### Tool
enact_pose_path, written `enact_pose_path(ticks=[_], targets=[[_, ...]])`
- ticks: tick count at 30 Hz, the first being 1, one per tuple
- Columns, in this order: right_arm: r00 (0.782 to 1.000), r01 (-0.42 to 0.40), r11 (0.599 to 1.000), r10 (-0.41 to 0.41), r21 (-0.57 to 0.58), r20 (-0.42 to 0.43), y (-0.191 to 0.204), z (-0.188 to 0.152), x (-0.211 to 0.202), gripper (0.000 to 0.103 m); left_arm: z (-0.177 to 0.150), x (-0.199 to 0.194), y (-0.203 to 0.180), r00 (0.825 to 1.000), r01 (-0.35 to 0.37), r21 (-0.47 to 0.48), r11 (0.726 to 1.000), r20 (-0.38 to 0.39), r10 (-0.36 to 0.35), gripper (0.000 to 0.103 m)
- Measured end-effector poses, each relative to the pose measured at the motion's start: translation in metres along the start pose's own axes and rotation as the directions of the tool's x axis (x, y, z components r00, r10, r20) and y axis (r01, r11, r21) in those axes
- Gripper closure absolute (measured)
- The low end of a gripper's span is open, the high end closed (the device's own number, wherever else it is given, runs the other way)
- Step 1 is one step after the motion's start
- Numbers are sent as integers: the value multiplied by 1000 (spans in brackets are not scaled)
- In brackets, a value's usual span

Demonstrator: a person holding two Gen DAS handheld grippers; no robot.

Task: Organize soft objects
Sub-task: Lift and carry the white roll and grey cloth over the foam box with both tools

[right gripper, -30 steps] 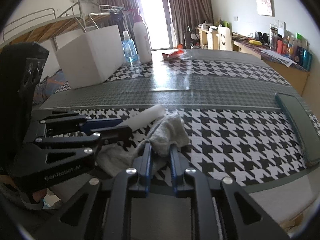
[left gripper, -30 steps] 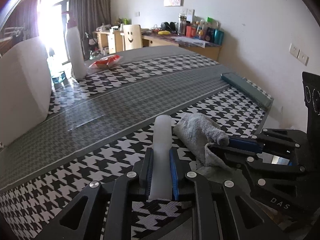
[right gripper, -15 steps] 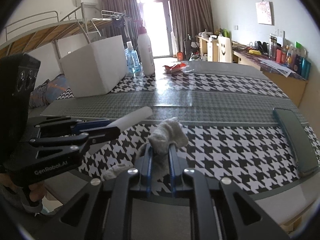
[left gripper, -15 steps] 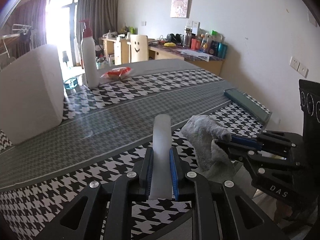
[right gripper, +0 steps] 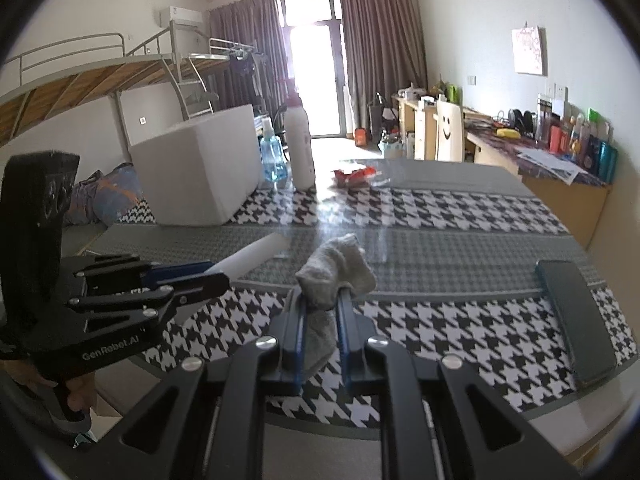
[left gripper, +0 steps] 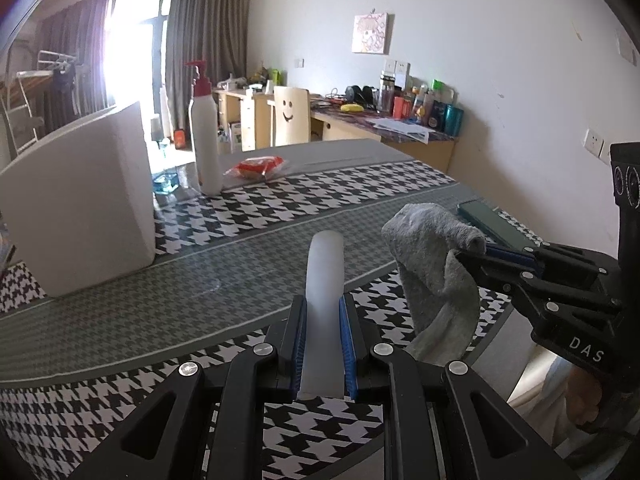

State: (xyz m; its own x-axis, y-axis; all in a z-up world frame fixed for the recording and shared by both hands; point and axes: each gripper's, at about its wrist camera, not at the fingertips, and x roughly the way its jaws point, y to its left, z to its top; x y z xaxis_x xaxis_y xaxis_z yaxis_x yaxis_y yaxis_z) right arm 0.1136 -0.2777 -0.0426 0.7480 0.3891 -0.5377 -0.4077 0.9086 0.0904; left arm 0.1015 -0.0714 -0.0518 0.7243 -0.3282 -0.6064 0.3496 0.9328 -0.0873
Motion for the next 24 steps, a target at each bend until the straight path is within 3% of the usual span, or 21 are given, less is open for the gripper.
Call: enact_pose_path(ticks=[24], targets=[[998, -18, 1000, 17, 14, 61, 15, 34, 4, 86, 23, -34, 20, 997, -27, -6, 1000, 76, 28, 85]])
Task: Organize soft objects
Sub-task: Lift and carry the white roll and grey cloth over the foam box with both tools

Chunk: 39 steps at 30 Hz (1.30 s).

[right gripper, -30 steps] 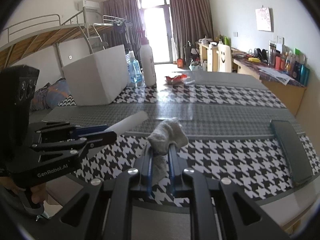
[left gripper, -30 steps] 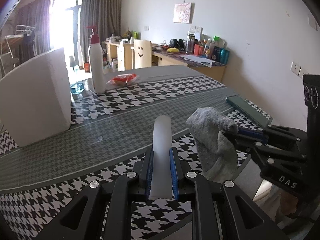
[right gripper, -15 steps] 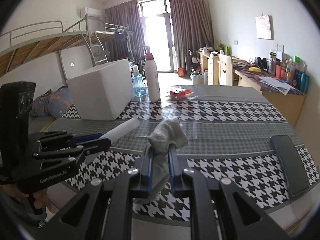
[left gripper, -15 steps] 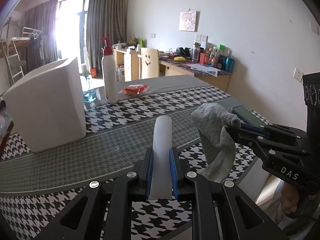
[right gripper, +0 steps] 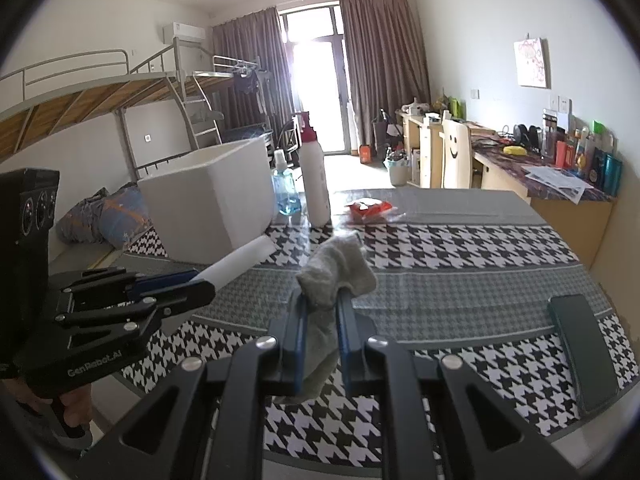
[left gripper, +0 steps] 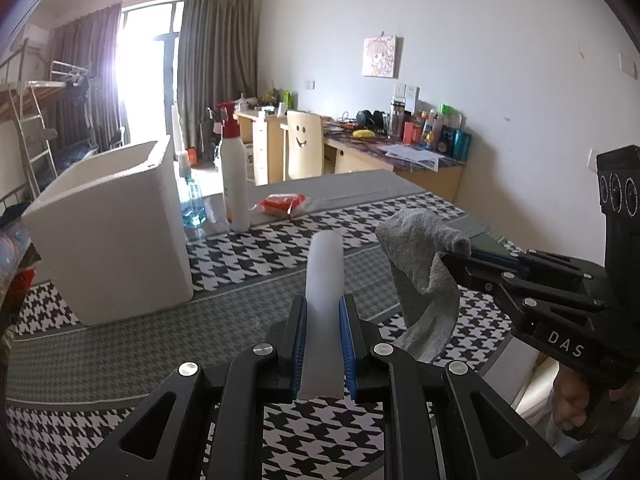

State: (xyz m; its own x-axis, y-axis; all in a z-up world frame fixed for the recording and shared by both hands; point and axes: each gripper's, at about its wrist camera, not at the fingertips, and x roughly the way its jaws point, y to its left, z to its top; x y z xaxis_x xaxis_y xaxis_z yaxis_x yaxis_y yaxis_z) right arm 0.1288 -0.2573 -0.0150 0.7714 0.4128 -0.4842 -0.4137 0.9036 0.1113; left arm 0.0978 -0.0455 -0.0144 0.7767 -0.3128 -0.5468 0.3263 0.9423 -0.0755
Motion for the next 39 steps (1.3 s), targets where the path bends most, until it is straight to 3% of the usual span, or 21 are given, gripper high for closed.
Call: enact_pose_path(ticks=[21, 39], targets=[[1000, -12, 1000, 12, -20, 24, 10, 24, 3, 85, 22, -6, 13, 999, -24, -10, 1000, 43, 25, 85], [998, -20, 999, 22, -43, 56, 15, 41, 10, 85, 43, -3, 25, 985, -147, -17, 989, 88, 148, 85]])
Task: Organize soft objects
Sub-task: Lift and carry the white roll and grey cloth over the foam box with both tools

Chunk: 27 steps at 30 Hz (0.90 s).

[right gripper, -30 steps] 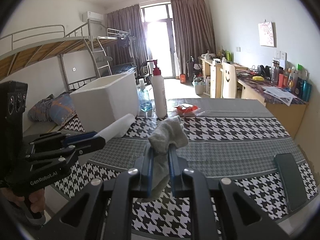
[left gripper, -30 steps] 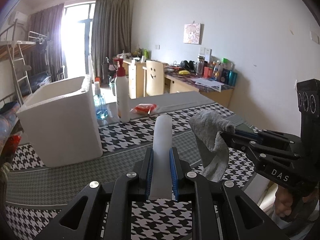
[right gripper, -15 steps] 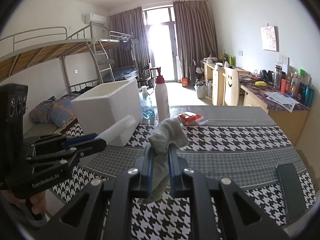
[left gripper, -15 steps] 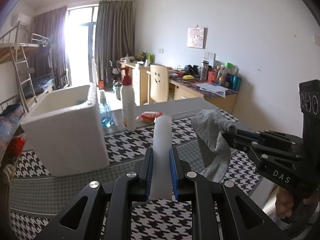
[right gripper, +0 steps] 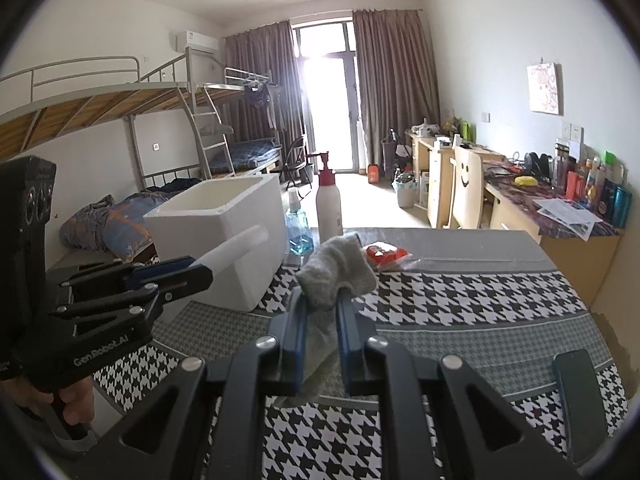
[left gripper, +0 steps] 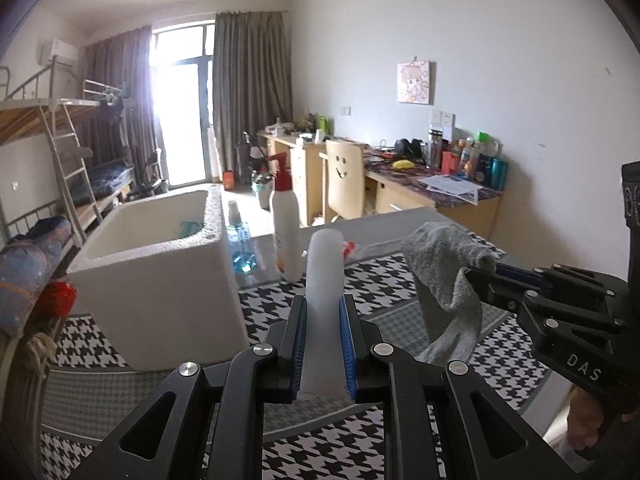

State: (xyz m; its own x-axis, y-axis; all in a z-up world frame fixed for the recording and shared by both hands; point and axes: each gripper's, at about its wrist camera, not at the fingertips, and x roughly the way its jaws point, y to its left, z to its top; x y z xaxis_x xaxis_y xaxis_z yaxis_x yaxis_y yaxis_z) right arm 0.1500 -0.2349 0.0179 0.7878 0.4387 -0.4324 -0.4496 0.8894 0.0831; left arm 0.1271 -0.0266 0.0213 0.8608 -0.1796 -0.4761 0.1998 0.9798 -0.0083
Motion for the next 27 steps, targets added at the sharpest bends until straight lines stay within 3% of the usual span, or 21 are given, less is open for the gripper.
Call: enact_pose_path(ticks=[27], targets=[[999, -27, 999, 28, -29, 25, 19, 32, 20, 85, 21, 2, 36, 998, -55, -41, 998, 33, 56, 85]])
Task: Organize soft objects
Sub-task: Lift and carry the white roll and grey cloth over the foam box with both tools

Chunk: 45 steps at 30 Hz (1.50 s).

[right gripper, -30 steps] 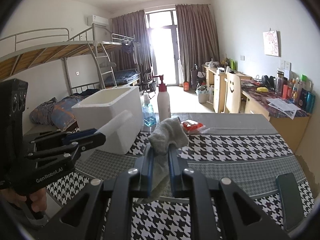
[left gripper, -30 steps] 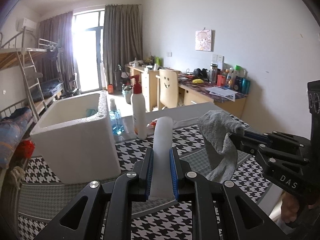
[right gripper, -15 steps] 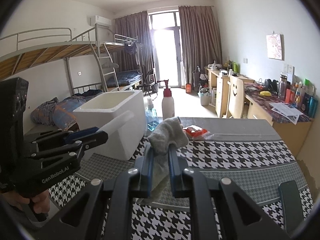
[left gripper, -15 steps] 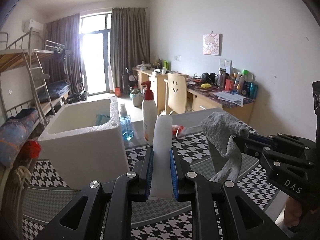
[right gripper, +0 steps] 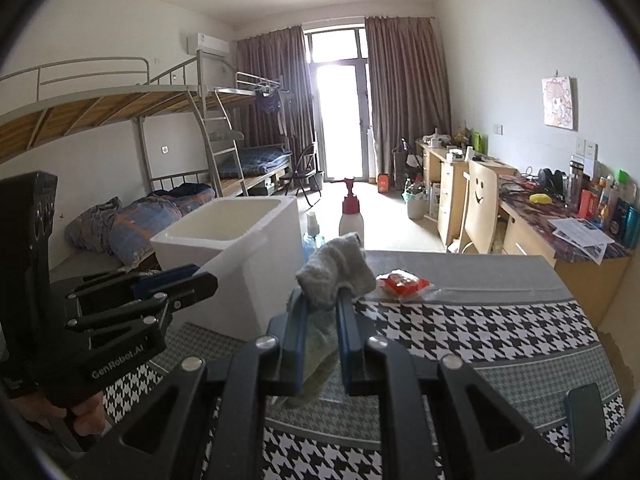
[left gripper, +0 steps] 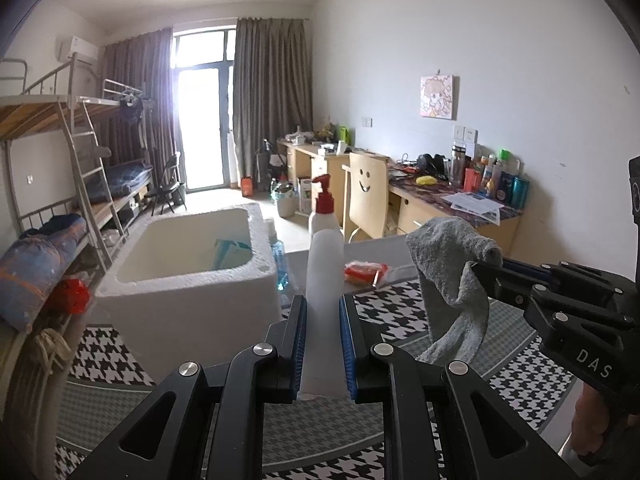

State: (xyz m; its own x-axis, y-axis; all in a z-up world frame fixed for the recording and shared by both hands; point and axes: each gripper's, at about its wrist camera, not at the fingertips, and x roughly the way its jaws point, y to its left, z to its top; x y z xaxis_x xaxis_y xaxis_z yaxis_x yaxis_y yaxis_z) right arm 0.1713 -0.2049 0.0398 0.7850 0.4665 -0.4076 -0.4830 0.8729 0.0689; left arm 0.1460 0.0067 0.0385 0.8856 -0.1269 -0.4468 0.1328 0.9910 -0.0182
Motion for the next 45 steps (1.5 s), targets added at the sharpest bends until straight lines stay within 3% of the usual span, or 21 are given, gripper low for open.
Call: enact_pose_path(ticks=[29, 45], targets=[[998, -10, 999, 13, -44, 58, 16, 40, 13, 86, 29, -1, 31, 995, -95, -36, 995, 41, 96, 85], [997, -32, 995, 39, -97, 72, 33, 58, 27, 86, 45, 9, 52, 983, -173, -62, 983, 50, 177, 85]])
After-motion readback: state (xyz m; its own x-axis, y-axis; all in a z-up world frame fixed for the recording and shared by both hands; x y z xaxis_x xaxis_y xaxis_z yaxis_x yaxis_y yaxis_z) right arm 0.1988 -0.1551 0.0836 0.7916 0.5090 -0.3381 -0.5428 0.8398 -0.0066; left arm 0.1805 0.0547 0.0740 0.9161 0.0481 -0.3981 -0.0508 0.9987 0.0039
